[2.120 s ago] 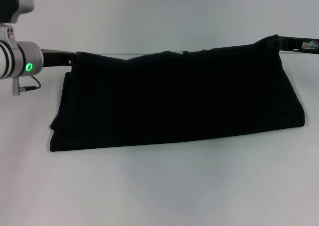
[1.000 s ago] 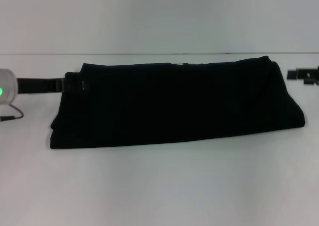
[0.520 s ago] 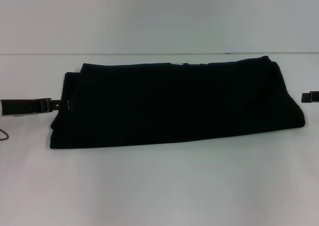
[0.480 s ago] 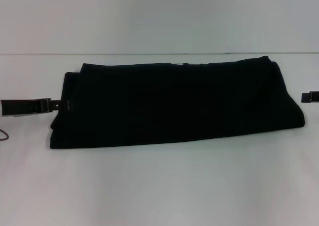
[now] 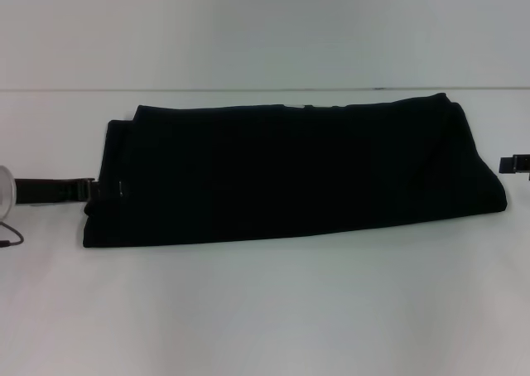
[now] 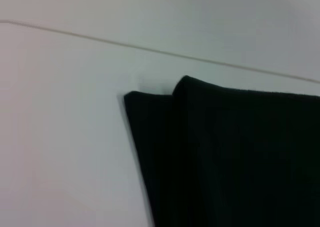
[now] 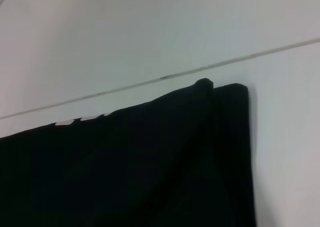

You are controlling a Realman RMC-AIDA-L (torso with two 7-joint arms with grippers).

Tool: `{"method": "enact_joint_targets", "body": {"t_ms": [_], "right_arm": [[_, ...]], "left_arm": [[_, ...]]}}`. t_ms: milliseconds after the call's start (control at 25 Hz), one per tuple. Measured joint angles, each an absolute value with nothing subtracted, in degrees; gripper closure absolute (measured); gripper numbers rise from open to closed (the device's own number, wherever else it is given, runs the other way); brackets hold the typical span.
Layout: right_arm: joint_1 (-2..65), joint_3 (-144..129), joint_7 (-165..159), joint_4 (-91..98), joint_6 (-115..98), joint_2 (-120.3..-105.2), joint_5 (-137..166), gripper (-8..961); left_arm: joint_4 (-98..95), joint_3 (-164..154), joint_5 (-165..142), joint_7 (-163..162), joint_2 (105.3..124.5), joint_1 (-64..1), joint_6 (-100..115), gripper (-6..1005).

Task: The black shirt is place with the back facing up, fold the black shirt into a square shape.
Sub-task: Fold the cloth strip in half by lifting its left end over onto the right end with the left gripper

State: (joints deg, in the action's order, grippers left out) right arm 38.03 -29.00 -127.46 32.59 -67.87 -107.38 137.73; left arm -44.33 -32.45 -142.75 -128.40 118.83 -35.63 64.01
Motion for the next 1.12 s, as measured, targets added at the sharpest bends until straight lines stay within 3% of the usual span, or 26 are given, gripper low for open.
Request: {"method": "enact_joint_targets", "body": {"t_ms": [480,1120], "right_arm": [[39.4,-32.5,-127.6,29.4,-62.5,-108.25,137.7,220],[39.5,-32.5,-127.7,29.4,-62.3,-108.28,137.7,243]], "left_arm": [[-44.4,-34.5,-142.7,-128.4,119.08,-35.9,65.4,122],[-45.0,-34.0,-145.6,-128.2,118.66,-35.7,67.6,193]]}}
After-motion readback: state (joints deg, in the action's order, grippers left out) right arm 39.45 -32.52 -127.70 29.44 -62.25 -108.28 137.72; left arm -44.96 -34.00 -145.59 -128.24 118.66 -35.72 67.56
